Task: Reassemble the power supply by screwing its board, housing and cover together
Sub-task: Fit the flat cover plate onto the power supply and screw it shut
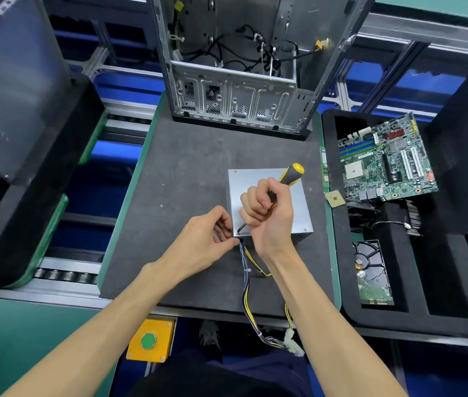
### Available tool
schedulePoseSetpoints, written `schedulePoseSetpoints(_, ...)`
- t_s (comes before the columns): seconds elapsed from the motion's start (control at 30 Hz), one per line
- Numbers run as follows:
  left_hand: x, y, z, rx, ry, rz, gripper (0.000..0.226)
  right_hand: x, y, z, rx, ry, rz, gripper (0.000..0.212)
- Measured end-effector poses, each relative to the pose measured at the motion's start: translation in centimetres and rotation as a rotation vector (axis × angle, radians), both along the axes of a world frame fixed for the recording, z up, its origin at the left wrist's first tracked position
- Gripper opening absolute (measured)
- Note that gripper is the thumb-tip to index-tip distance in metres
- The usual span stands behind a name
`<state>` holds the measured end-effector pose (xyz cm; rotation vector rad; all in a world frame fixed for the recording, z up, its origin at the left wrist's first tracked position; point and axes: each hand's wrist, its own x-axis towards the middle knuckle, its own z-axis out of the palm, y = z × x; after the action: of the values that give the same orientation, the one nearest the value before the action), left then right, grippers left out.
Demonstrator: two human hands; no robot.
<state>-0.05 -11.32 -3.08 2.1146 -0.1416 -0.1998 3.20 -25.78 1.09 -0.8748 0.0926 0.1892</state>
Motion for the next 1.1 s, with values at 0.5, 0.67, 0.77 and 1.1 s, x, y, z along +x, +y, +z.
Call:
schedulePoseSetpoints(0.5,0.2,0.0,0.1,0.014,-0.021,-0.008,0.030,0.1,-0.1,0.2,0.039,0.039,-0.031,0.039)
schedulePoseSetpoints(0.67,0.2,-0.1,0.6,-0.006,-0.043,-0.025,0.028,0.3,-0.2,0.3,0.049,0.040,-0.041,0.040)
schedulePoseSetpoints(0.77,0.2,-0.3,1.0,-0.032,-0.096,-0.036,0.020,0.3,-0.3,0.2,0.045,0.036,-0.045,0.040)
schedulePoseSetpoints(1.1,0.4,-0.2,1.1,-0.072,-0.079,-0.001,0.006,0.8,-0.2,-0.4,0.140,0.091,-0.086,0.041)
